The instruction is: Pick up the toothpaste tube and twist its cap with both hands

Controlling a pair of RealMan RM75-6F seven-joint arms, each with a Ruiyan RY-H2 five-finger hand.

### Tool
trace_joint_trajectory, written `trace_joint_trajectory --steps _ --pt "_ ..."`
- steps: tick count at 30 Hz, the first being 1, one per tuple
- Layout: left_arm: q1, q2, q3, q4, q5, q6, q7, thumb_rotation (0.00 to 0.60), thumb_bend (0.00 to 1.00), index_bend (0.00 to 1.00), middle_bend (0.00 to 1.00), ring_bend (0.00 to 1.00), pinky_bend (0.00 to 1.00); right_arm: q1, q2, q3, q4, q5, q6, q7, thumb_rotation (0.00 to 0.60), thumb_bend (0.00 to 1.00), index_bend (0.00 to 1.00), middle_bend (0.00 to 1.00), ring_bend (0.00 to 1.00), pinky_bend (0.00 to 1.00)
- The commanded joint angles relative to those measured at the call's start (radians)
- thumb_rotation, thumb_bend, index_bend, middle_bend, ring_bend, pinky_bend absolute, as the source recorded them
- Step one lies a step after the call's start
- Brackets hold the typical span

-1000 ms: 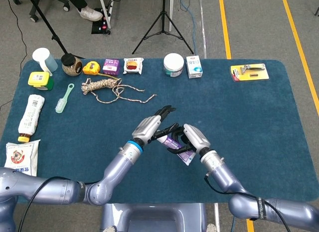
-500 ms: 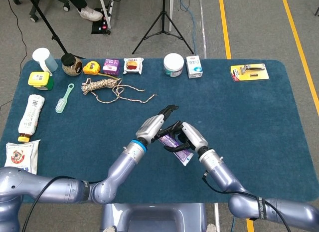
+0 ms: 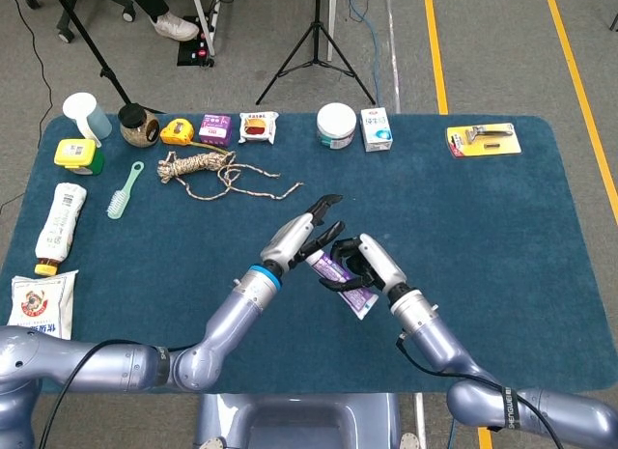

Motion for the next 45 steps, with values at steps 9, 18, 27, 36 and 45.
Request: trace_joint_trajectory --steps 9,18,27,36,45 --pt "-0.002 0.051 -0.01 -0.017 -0.049 -0.089 -0.035 0.0 0.02 0.0 0.0 0.0 0.15 -0.024 -0.031 -0.029 0.052 -0.144 0.054 0.04 0.6 0.3 0.84 0.94 1.0 1.0" --pt "-0.031 0.11 0.019 -0.044 -0.096 -0.137 -0.025 0.0 0.02 0.0 0.0 0.0 0.15 -0.019 -0.052 -0.049 0.091 -0.195 0.099 -0.006 0.6 0.3 0.85 0.95 1.0 1.0" --pt "-0.056 0.141 0.032 -0.053 -0.129 -0.116 -0.025 0.0 0.02 0.0 0.0 0.0 0.15 -0.018 -0.076 -0.077 0.134 -0.233 0.151 -0.094 0.6 0.3 0.85 0.96 1.0 1.0" --pt "-0.074 0.146 0.044 -0.055 -0.151 -0.099 -0.032 0.0 0.02 0.0 0.0 0.0 0.15 -0.01 -0.086 -0.07 0.132 -0.23 0.157 -0.086 0.6 0.3 0.85 0.96 1.0 1.0" --pt "-0.089 0.112 0.054 -0.037 -0.147 -0.089 -0.048 0.0 0.02 0.0 0.0 0.0 0.15 -0.001 -0.091 -0.055 0.121 -0.219 0.173 -0.113 0.6 0.3 0.85 0.97 1.0 1.0"
